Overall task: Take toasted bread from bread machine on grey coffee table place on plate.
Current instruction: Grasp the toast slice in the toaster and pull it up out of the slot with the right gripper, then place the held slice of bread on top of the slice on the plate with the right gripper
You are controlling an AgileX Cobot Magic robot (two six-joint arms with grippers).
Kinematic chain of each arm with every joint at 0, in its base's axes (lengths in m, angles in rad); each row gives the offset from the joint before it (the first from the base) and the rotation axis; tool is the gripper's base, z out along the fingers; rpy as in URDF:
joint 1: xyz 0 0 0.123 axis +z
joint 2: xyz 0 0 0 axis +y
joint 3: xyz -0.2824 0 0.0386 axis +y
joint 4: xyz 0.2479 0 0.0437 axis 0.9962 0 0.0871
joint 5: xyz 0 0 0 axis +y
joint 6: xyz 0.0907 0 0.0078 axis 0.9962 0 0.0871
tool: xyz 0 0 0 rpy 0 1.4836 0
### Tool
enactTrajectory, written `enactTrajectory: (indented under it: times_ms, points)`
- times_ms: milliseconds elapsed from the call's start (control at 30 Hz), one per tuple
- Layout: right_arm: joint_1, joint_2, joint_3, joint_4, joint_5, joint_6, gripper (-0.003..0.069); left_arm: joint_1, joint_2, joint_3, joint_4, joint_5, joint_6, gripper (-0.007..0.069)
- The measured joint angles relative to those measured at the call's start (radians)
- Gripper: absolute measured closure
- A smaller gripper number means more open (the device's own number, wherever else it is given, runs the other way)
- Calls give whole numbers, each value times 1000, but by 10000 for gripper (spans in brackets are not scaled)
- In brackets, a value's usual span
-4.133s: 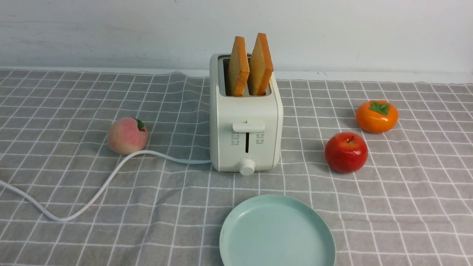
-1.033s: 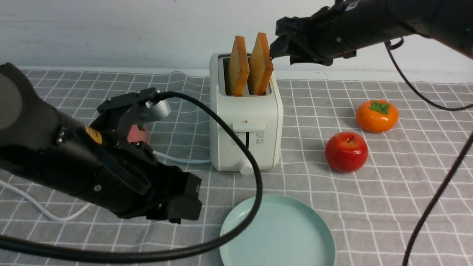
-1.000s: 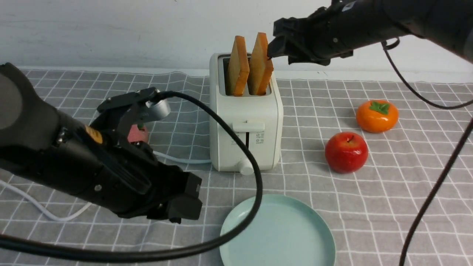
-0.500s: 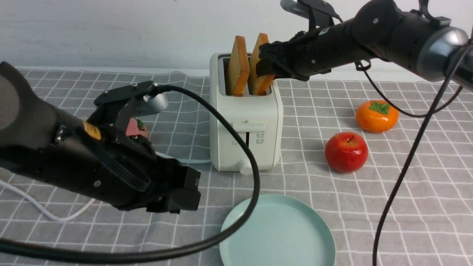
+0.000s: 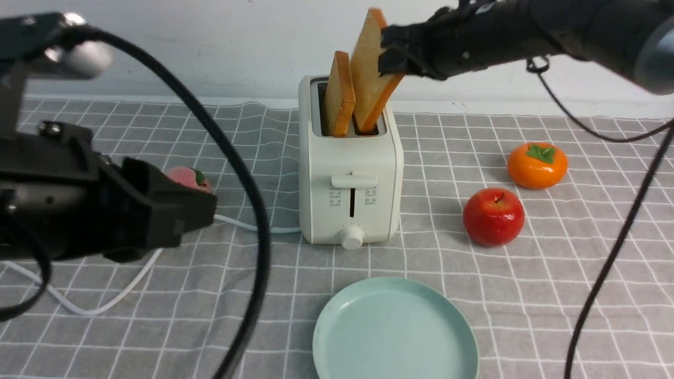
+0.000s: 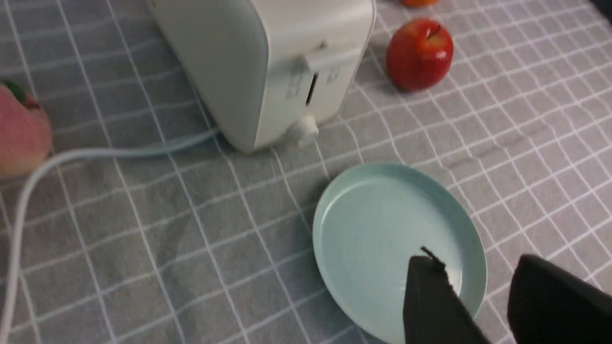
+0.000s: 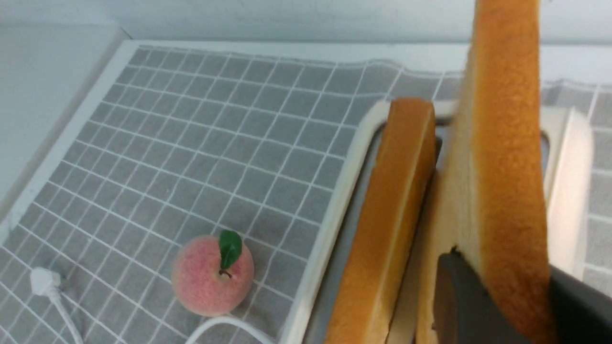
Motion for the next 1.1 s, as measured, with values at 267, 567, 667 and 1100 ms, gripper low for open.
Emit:
enactTrajectory:
  times_ms: [267,567,667,1100]
  points:
    - [-143,-252,-5,-33,233,-7,545,0,-69,0,39,-93,1,386]
    - [-304,-338,116,-227,628,100,545,0,-6,0,-27,-98,1,386]
    - [-289,-328,291,-169,627,110,545,0,20,0,-40,-101,1,386]
    - [-21,-281,919,557,334,-481,545,0,44,0,-43,-102,1,387]
